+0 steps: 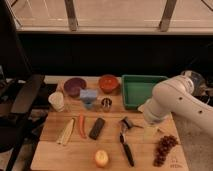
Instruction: Place apple in red bowl
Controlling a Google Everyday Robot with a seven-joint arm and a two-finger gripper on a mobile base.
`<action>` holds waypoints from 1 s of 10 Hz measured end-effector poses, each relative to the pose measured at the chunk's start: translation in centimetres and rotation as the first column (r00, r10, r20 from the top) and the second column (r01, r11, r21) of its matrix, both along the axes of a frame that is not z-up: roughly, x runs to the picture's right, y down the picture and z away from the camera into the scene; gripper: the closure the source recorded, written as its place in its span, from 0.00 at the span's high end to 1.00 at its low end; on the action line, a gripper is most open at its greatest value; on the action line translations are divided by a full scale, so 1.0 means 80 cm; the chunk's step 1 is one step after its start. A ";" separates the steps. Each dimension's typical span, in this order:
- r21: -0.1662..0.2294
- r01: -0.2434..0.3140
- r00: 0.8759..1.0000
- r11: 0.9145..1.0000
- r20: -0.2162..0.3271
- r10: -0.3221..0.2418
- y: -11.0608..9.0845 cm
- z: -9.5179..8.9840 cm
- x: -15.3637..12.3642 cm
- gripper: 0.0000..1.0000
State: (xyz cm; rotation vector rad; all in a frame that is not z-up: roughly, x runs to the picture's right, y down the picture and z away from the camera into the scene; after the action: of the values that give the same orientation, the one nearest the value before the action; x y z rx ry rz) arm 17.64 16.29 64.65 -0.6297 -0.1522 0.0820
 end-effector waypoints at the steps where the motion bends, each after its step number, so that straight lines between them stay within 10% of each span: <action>1: 0.000 0.006 1.000 1.000 0.002 -0.006 0.001 0.000 -0.001 0.80; 4: 0.010 0.126 0.988 0.992 0.093 -0.126 0.016 -0.005 -0.030 0.80; 6: 0.031 0.240 0.951 0.970 0.192 -0.241 0.039 -0.007 -0.084 0.80; 10: 0.076 0.367 0.832 0.927 0.419 -0.364 0.092 -0.011 -0.191 0.80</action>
State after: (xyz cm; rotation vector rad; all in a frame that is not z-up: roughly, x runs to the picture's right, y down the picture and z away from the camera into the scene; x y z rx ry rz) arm 2.35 23.64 63.74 -0.6683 -0.4537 -0.4341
